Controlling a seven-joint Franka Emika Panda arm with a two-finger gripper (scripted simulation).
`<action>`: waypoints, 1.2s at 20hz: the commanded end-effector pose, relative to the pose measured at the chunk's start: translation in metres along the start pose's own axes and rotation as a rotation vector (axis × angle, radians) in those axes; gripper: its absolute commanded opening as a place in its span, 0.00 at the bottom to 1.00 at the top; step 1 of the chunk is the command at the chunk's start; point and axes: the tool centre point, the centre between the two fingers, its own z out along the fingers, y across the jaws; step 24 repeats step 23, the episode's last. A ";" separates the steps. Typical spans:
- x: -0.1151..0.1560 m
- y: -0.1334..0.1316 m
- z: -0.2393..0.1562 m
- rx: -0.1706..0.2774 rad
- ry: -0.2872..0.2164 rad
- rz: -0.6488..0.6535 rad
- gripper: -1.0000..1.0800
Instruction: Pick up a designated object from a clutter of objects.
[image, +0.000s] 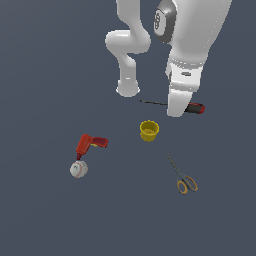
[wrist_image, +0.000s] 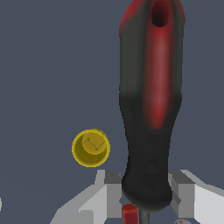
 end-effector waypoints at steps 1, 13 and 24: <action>0.004 -0.016 -0.024 0.000 0.001 0.000 0.00; 0.016 -0.072 -0.110 0.000 0.004 0.000 0.00; 0.020 -0.084 -0.132 0.000 0.004 0.001 0.00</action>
